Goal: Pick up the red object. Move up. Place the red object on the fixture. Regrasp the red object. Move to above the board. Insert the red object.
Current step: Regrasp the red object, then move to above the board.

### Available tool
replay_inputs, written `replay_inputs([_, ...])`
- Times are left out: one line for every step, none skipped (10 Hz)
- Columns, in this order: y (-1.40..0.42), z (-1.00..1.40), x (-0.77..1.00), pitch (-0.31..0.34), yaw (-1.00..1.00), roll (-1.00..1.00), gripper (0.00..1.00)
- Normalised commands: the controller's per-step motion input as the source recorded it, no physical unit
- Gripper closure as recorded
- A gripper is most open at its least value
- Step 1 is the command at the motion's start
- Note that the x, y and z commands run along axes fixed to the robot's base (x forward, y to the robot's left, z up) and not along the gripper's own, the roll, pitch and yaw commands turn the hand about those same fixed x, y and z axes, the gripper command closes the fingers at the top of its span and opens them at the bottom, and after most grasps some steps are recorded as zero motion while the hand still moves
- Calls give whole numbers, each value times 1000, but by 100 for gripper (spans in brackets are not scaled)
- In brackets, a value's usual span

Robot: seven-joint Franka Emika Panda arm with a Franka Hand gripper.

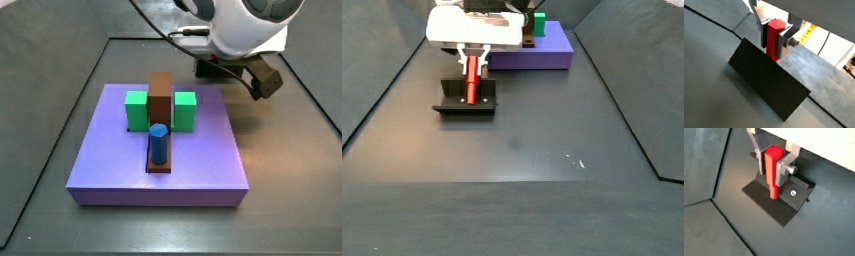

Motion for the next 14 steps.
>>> replay_inputs([0,0,0,0,0,0,100])
replay_inputs([0,0,0,0,0,0,100])
replay_inputs([0,0,0,0,0,0,100])
replay_inputs([0,0,0,0,0,0,100])
replay_inputs([0,0,0,0,0,0,100])
replay_inputs([0,1400,0,0,0,0,100])
replay_inputs([21,1400,25,20,81,-28,100])
replay_inputs([34,1400,0,31,65,-138,100])
replay_inputs([38,1400,1,-6,63,-93,100])
replay_inputs([25,1400,17,-6,51,-17,100])
replay_inputs([21,1400,17,-2,44,6,100])
replay_inputs([20,1400,15,-1,21,-34,100])
replay_inputs([3,878,16,1,9,-27,100])
replay_inputs([-5,477,26,17,8,-4,100])
